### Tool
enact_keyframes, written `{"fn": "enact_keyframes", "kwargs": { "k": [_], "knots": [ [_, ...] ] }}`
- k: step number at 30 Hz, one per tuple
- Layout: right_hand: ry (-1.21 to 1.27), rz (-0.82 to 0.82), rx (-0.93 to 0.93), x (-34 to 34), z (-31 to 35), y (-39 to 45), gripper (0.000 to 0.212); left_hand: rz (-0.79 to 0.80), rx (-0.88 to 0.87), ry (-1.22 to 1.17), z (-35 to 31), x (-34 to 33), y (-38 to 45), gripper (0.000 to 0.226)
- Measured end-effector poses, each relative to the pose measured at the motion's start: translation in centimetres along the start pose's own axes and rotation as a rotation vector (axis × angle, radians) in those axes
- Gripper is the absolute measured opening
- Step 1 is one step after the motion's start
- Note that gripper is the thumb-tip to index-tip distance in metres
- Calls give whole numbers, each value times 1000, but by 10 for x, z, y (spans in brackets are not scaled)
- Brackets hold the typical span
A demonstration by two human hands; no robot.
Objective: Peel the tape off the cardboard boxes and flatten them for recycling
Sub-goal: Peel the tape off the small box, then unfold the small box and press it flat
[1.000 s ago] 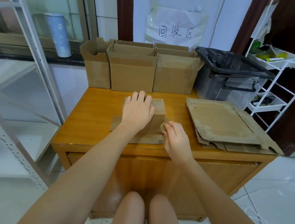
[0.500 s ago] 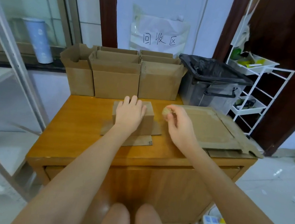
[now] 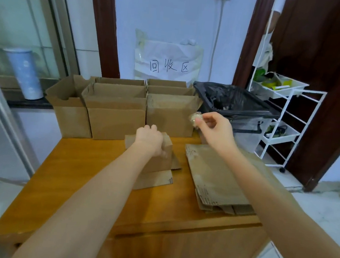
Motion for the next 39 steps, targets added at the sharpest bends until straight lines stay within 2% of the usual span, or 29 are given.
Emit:
{"fn": "enact_keyframes", "kwargs": {
  "k": [4, 8, 15, 21, 23, 28, 30, 32, 34, 39],
  "knots": [
    [61, -122, 25, 20, -5, 34, 20, 53, -70, 88, 4, 24, 18, 68],
    [46, -184, 49, 37, -8, 69, 20, -10, -93, 120, 0, 32, 23, 68],
    [-224, -179, 44, 64, -25, 137, 24, -108, -110, 50, -8, 16, 36, 67],
    [-501, -117, -128, 73, -54, 178, 17, -136, -115, 29, -10, 14, 54, 68],
    [-527, -93, -172, 70, -61, 187, 12, -143, -121, 23, -11, 14, 56, 68],
    [-617, -64, -229, 59, -71, 196, 13, -158, -130, 3, -13, 10, 58, 69],
    [-647, -45, -261, 56, -72, 194, 3, -166, -128, -11, -12, 8, 57, 71],
    [-679, -17, -286, 54, -72, 193, 8, -171, -127, -19, -12, 6, 55, 72],
    [-688, -18, -274, 53, -70, 190, 17, -172, -130, -22, -11, 5, 52, 72],
    [-725, -69, -150, 47, -44, 179, 13, -179, -137, -30, -3, 1, 39, 73]
  ]
}}
Point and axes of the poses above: each hand's wrist, its own y-axis towards the middle knuckle, its own x-axis out of the back of the hand, z = x × y, the point moved 2 cm from there along y, towards the middle knuckle, and after that the axes turned 14 degrees about y, right-handed, at the moved point
